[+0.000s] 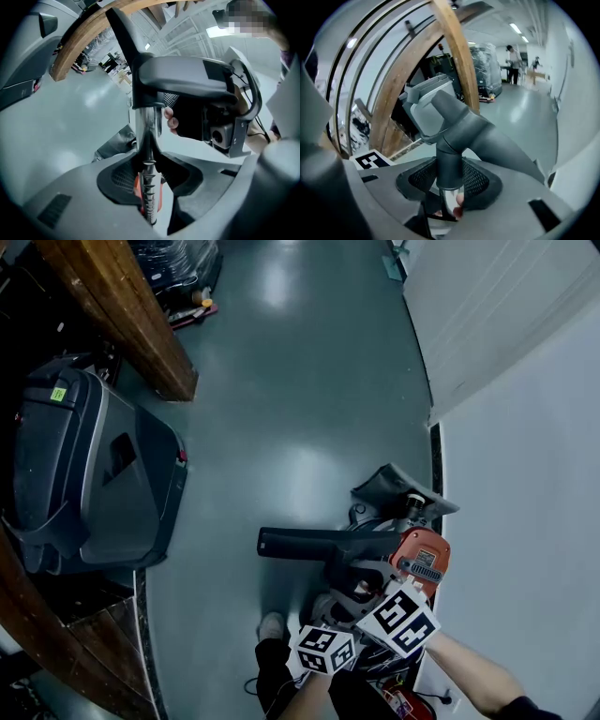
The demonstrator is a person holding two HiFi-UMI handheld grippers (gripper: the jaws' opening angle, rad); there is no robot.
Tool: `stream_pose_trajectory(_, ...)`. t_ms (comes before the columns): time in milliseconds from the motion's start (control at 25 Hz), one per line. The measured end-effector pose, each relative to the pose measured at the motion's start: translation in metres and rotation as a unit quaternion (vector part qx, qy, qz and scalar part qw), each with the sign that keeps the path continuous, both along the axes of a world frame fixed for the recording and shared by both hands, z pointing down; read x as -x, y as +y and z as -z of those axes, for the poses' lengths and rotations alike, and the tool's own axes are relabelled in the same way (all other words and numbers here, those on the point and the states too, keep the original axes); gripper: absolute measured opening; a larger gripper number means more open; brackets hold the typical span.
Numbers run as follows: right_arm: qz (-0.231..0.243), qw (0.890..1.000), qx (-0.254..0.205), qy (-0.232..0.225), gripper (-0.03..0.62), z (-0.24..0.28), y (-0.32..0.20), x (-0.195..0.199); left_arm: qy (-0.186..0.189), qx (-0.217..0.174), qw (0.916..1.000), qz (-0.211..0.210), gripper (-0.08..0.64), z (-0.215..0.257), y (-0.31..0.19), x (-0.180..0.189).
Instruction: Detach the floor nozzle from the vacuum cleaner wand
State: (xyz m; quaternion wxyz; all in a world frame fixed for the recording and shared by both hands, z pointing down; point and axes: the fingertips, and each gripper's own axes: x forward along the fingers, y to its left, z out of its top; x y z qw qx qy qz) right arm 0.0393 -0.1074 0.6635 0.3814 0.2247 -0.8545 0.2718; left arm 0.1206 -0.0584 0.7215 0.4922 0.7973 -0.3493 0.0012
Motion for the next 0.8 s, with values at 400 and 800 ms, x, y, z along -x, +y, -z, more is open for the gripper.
stream_pose_trajectory(400, 0.029, 0.997, -0.018, 0.068, 0.184, -0.024, 0.006, 0.002, -0.003, 0.004, 0.9999, -0.009, 0.149, -0.006, 0.005, -0.003)
stream_pose_trajectory(800, 0.039, 0.998, -0.013, 0.058, 0.183, -0.008, -0.007, 0.001, 0.004, -0.016, 0.9998, -0.014, 0.15, 0.006, -0.006, -0.005)
